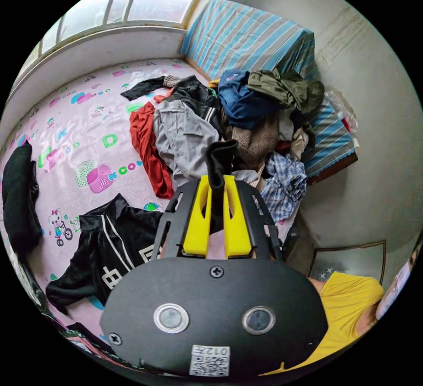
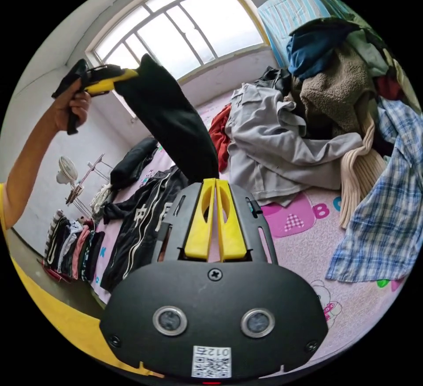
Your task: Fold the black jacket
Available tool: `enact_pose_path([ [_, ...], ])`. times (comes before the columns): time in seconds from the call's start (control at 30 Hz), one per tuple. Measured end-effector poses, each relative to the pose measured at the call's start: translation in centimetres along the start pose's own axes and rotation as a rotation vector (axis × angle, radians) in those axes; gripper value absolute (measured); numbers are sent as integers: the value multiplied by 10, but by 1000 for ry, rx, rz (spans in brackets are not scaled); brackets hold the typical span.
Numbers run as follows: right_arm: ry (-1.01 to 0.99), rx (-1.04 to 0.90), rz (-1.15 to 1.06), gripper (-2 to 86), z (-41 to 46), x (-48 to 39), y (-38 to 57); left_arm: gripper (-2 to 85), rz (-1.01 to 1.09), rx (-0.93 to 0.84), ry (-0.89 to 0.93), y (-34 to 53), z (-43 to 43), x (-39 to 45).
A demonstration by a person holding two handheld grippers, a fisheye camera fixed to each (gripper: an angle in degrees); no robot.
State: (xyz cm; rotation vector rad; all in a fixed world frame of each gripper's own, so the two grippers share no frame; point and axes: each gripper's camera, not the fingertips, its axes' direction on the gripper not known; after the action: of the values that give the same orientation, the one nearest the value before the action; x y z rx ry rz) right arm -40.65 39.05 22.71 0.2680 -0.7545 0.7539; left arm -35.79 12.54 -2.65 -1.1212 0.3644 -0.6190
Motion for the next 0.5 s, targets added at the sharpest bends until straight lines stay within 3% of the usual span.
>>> enact_pose_path([
  [0.13,-126,-110,-108,7,24,-61,9,44,-46,84,121,62,-32,-57],
  [0.3,-50,-195,-319,6,60,-160,22,42,-24,148,254,135,-46,-103],
  [0.5,-44,-248,-393,7,77,-198,19,40,-137,269,188,256,-56,-192],
])
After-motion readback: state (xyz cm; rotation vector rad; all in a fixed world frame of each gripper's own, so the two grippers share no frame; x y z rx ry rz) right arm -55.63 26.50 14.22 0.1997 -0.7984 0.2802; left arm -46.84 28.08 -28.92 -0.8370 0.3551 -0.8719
